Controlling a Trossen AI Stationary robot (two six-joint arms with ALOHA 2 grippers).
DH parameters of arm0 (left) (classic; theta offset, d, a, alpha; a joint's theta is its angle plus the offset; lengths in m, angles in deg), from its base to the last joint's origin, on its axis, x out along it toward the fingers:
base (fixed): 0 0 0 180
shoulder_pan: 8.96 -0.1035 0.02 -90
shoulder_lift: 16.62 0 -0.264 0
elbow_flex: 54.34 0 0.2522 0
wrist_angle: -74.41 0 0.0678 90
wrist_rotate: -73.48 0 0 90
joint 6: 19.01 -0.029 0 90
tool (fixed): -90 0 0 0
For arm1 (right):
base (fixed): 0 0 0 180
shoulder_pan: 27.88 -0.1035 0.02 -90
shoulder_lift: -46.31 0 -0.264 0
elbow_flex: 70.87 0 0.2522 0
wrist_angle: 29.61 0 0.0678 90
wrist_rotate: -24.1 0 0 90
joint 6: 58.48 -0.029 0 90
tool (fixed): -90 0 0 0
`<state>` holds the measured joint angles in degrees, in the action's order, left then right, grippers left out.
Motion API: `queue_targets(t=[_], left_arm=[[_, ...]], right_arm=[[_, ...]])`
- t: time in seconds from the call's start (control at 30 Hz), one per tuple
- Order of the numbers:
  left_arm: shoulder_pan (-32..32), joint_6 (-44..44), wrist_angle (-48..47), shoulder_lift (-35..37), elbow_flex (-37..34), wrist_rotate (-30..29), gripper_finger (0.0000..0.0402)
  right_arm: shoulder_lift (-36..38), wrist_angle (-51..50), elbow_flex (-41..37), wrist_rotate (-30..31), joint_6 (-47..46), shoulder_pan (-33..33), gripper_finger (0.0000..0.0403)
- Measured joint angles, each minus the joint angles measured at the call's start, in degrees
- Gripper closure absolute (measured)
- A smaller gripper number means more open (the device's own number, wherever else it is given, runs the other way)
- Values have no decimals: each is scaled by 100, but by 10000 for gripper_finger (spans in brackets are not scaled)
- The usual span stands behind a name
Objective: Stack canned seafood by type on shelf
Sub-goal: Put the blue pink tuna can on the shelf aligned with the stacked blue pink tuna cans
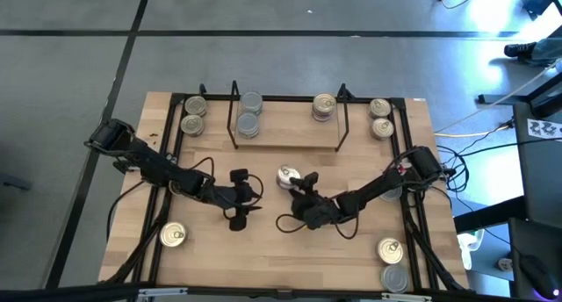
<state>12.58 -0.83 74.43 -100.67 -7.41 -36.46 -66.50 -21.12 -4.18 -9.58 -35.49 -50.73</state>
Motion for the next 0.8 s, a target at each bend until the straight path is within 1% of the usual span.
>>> queue_targets(t=[0.17,0.4,0.67,0.8], left_arm=[[24,10,5,0,0,0,243],[98,43,11,0,0,0,243],[184,32,8,0,2,0,243],[184,12,7,1,2,-1,243]], right_arm=[[184,-111,0,483,306,0,203],[802,-922,0,799,256,85,201],[1573,-2536,4,803,-393,562,200],[1804,-3195,4,599,-744,892,200]])
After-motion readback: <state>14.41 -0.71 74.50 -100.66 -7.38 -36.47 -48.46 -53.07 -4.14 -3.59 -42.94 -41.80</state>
